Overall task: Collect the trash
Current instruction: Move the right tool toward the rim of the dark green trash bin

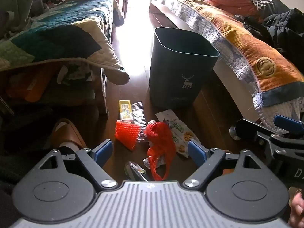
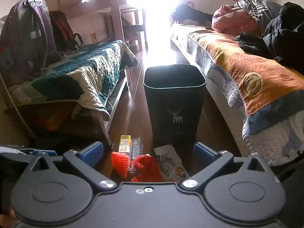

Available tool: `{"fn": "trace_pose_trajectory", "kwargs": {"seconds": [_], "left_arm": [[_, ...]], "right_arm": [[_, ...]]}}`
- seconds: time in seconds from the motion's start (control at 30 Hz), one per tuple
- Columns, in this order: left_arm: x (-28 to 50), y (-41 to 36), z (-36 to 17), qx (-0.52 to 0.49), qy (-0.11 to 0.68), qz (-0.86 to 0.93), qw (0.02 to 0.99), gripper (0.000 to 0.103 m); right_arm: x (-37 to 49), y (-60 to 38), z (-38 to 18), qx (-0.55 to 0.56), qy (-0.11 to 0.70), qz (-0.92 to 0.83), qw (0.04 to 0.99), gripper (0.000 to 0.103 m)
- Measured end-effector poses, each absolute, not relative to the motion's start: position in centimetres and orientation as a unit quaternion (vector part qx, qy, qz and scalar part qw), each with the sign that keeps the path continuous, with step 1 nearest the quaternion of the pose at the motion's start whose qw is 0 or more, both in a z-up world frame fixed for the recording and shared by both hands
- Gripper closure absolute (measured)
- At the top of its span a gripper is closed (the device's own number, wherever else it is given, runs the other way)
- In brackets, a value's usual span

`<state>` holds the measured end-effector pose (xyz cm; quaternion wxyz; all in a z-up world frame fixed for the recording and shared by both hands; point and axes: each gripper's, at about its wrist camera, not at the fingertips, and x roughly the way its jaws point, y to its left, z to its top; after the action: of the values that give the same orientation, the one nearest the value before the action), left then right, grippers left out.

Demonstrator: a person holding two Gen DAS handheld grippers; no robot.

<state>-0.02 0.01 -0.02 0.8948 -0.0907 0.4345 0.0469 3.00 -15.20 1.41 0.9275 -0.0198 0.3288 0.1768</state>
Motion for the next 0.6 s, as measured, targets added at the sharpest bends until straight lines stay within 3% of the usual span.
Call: {"fn": "trace_pose_trajectory", "kwargs": {"seconds": [0.6], "left_arm": [[0.58, -0.18, -0.02, -0.080, 0.440, 0.053, 0.893, 0.016]], "right_arm": [[3.09, -15.54, 1.23, 0.000, 0.328, 0.190, 0.926, 0.001]]}}
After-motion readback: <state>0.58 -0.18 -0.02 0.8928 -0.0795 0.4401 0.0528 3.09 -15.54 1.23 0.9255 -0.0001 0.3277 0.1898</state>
